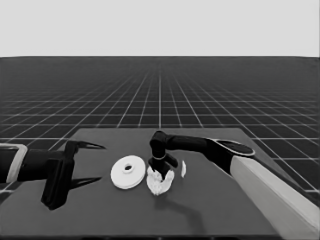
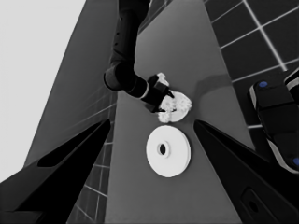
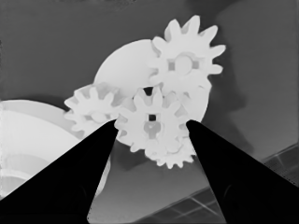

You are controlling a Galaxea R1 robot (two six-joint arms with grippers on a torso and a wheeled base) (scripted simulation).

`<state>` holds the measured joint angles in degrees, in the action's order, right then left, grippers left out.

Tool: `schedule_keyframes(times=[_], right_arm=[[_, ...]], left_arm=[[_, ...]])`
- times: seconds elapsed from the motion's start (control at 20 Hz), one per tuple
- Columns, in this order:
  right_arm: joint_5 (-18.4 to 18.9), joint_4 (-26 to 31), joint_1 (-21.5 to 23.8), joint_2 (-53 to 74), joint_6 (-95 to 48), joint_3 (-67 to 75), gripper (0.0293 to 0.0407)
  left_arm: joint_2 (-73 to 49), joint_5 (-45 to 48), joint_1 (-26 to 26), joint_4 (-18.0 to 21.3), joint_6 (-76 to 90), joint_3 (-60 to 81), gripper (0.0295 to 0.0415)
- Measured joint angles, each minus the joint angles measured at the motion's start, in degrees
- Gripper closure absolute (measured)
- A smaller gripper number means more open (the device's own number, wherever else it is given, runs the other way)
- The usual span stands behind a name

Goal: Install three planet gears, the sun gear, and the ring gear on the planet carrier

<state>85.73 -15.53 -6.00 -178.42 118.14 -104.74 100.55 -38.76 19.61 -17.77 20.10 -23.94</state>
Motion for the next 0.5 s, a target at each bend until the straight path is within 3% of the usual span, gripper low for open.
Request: schedule_keyframes(times=[0.5], right_arm=[[0.0,0.0,0.0,0.0,6.0,0.0,0.0390]], left_arm=[[0.0,0.0,0.0,0.0,0.0,0.0,0.0326]])
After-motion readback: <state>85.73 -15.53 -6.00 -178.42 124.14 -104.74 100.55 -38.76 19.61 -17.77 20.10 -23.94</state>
